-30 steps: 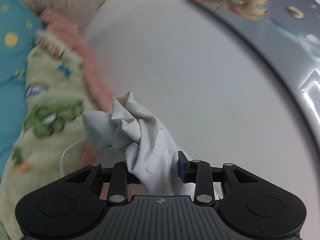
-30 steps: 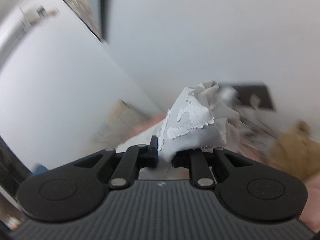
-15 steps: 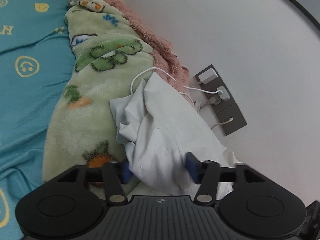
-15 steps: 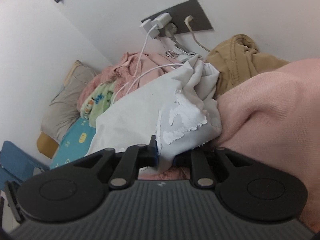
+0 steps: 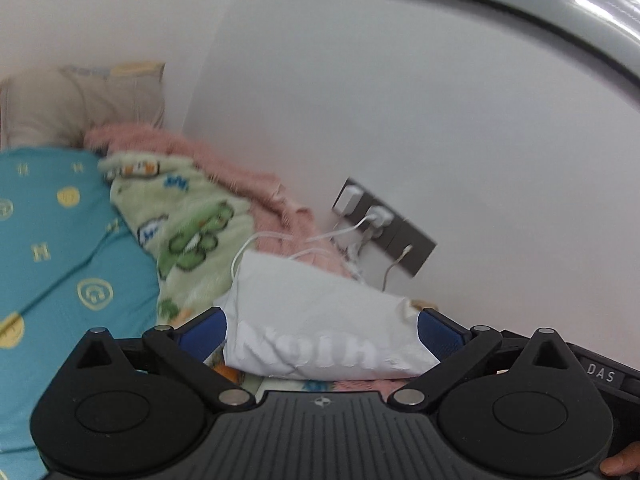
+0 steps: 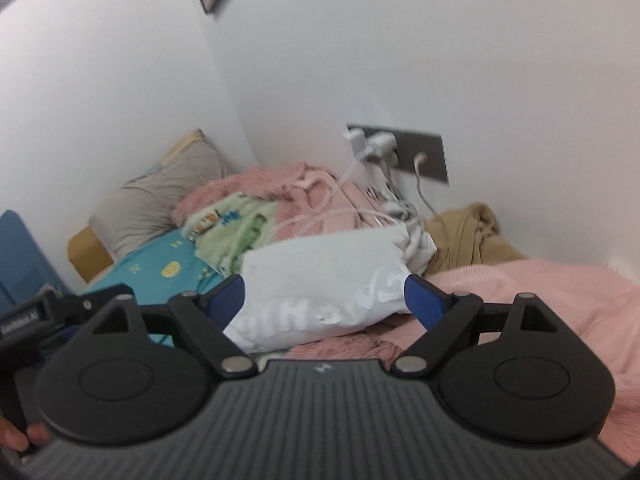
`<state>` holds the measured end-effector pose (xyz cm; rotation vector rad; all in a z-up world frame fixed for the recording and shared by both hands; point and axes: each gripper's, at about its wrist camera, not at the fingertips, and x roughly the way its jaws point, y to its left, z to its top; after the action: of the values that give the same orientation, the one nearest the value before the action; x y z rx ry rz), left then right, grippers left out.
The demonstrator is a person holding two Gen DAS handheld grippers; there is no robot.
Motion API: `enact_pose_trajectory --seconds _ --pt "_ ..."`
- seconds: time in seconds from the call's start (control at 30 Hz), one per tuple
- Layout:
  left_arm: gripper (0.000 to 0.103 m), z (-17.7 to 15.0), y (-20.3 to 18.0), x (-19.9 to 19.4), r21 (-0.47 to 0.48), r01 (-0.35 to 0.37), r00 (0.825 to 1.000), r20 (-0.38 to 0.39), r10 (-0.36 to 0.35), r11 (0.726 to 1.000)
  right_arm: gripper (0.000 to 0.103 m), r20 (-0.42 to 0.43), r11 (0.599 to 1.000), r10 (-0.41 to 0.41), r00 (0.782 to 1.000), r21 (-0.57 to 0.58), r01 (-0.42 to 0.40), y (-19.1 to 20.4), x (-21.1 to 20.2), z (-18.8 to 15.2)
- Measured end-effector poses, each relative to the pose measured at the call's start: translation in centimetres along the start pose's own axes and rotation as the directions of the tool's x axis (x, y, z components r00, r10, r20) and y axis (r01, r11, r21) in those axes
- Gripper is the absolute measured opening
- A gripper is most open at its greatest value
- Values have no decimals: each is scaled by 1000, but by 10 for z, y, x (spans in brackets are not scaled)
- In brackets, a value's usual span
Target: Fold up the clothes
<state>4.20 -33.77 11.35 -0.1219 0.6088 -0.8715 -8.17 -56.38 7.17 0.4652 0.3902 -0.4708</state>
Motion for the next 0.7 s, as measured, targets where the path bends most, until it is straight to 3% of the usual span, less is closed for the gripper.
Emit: enact_pose_trajectory --seconds 0.23,0.7 --pt "103 -3 -31 -71 124 -61 994 92 50 990 88 43 999 36 998 -30 -35 23 -61 -1" --pt "103 -54 -44 -161 158 -130 974 203 96 979 88 159 988 77 984 -147 -54 58 -145 -45"
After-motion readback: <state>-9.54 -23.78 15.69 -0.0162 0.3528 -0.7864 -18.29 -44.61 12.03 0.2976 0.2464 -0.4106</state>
